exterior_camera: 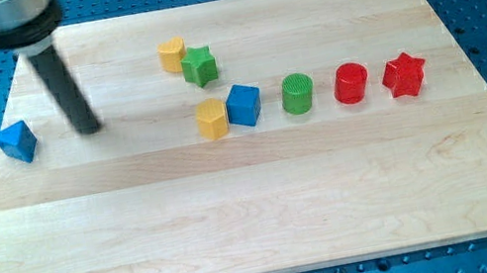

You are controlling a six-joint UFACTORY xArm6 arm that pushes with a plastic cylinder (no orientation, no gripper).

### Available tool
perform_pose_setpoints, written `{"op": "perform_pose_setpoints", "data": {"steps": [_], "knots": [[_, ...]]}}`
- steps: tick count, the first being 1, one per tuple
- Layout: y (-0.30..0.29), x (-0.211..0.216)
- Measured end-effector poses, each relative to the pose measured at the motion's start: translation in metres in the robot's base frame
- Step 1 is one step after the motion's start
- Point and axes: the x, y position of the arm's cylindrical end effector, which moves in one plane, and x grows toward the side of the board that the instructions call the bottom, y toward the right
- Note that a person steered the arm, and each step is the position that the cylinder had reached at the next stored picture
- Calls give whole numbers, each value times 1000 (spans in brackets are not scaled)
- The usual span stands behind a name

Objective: Push the cube bottom to the yellow hexagon

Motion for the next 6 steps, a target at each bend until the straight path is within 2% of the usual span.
{"op": "perform_pose_setpoints", "data": {"steps": [1, 2, 3, 4, 5, 6], "knots": [[110, -5], [166, -1], [193, 15], [175, 60], [137, 72], [129, 75]]}}
